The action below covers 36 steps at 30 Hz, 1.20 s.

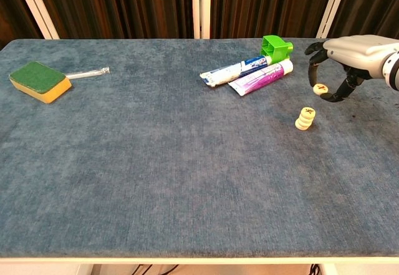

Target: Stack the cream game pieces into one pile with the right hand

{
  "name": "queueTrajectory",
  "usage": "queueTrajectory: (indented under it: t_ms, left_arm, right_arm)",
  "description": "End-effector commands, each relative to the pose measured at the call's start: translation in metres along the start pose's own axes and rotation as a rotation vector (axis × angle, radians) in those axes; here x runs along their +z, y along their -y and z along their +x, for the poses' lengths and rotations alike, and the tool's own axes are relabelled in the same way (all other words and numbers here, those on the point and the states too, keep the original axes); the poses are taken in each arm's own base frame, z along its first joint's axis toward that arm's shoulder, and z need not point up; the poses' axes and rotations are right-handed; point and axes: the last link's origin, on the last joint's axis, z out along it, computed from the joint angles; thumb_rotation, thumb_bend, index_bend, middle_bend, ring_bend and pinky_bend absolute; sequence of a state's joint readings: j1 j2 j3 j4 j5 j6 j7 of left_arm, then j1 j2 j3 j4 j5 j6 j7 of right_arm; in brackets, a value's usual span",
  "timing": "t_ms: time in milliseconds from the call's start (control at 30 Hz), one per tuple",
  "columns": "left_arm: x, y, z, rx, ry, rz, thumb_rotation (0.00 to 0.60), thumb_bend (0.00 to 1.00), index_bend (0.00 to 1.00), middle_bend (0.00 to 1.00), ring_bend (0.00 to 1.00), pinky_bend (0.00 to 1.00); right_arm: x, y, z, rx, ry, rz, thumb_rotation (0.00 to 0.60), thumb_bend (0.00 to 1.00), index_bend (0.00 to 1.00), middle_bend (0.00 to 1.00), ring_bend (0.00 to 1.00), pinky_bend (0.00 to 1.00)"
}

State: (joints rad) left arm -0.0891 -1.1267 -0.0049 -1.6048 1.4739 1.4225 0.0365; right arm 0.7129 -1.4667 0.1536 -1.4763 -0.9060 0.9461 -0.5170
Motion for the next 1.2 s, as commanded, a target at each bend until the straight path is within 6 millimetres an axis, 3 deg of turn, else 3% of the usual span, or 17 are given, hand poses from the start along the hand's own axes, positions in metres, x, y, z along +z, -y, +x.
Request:
queueTrajectory:
  t_ms: [33,267,1200]
  left_arm:
    - [0.000,0.000,0.000,0.000,0.003,-0.001,0.600,0.12,0.00,0.00,0.00,0.00]
    - [-0.001,0.001,-0.001,-0.012,0.019,0.002,0.600,0.12,0.00,0.00,0.00,0.00]
    - [-0.001,0.003,-0.001,-0.045,0.022,-0.005,0.600,0.12,0.00,0.00,0.00,0.00]
  right_arm:
    - [-0.009,0.008,0.000,-0.034,0.001,0.035,0.600,0.30,0.51,0.08,0.00,0.00]
    - [-0.018,0.014,-0.010,-0.076,0.018,0.045,0.600,0.30,0.52,0.08,0.00,0.00]
    - [-0.017,0.024,-0.015,-0.085,0.035,0.054,0.600,0.28,0.47,0.08,0.00,0.00]
